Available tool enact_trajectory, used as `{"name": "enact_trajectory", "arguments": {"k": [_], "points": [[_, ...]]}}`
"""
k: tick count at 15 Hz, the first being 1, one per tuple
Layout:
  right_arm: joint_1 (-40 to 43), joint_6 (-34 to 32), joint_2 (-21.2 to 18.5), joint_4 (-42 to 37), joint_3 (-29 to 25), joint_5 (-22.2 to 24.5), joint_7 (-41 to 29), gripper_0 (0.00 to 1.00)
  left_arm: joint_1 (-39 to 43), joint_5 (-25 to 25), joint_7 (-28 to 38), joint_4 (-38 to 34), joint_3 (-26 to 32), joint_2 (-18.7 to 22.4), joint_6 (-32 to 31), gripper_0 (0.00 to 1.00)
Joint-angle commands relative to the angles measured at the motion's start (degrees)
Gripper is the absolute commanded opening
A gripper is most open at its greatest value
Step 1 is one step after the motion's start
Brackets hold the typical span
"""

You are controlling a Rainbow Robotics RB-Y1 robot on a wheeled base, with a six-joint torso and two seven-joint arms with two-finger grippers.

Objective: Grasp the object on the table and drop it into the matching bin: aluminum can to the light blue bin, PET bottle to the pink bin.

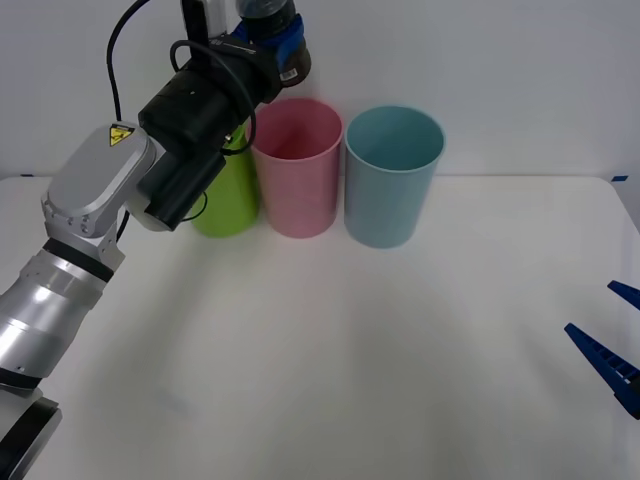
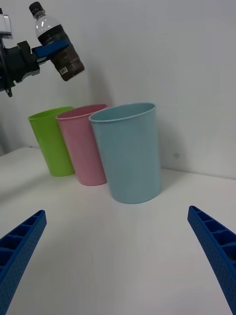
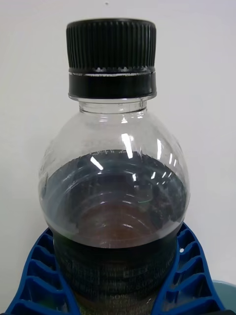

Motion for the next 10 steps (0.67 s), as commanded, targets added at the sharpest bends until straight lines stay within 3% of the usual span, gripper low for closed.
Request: {"name": "enact_trajectory", "arguments": {"k": [1, 6, 8, 9, 10], "points": [[0.0, 0.0, 0.0, 0.0, 0.0, 0.0, 0.0, 1.0, 0.0, -0.7, -0.1, 0.2, 0.0, 0.0, 0.0, 0.0], [0.0, 0.0, 0.0, 0.0, 0.0, 0.0, 0.0, 1.0, 0.1, -1.0, 0.1, 0.3, -0.2, 0.1, -0.2, 0.01], [0.0, 0.0, 0.0, 0.0, 0.0, 0.0, 0.0, 1.0, 0.1, -1.2, 0.1, 0.3, -0.2, 0.0, -0.2, 0.12], [0.0, 0.0, 0.0, 0.0, 0.0, 0.0, 0.0, 1.0, 0.1, -1.4, 0.1, 0.3, -0.2, 0.0, -0.2, 0.62], [0.0, 0.0, 0.0, 0.0, 0.0, 0.0, 0.0, 1.0, 0.1, -1.6, 0.0, 0.3, -0.2, -0.1, -0.2, 1.0]]}}
